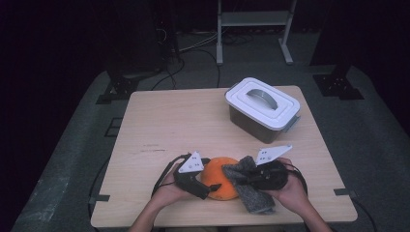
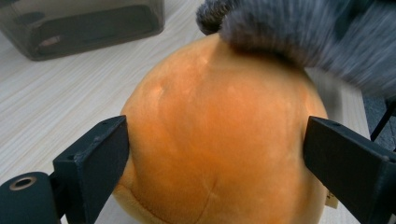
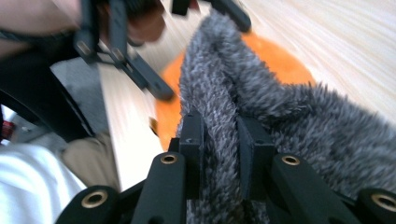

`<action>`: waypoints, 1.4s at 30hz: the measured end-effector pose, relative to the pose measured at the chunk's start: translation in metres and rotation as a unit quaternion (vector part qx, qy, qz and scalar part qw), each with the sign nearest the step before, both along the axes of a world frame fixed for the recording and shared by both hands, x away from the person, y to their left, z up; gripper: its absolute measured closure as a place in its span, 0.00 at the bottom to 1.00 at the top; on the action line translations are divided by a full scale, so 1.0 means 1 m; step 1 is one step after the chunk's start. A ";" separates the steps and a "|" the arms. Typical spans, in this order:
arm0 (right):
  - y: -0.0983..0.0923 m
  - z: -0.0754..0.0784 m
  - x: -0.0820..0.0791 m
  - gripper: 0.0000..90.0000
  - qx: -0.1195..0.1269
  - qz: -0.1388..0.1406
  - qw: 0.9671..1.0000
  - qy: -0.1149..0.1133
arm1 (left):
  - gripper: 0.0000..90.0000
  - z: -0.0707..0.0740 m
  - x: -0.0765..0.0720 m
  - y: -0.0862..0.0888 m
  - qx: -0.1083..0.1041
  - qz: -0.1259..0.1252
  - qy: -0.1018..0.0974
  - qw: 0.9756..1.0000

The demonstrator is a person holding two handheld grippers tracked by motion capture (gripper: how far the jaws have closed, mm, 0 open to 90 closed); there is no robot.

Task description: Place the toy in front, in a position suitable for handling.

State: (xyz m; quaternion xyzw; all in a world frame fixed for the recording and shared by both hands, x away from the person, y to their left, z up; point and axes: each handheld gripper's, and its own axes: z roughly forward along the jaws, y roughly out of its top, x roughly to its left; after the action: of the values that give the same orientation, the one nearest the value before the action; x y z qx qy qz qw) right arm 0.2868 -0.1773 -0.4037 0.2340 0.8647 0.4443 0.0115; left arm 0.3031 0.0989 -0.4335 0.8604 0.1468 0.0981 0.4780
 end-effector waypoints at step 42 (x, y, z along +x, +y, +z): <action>-0.006 0.000 -0.007 0.74 0.053 -0.006 0.999 -0.002 | 0.34 -0.003 -0.004 0.005 -0.010 -0.037 0.000 0.999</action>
State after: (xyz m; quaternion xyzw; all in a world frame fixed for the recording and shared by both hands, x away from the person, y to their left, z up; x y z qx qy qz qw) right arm 0.2796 -0.1835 -0.4041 0.2383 0.8386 0.4899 0.0036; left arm 0.2991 0.1039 -0.4360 0.8604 0.1155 0.0792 0.4899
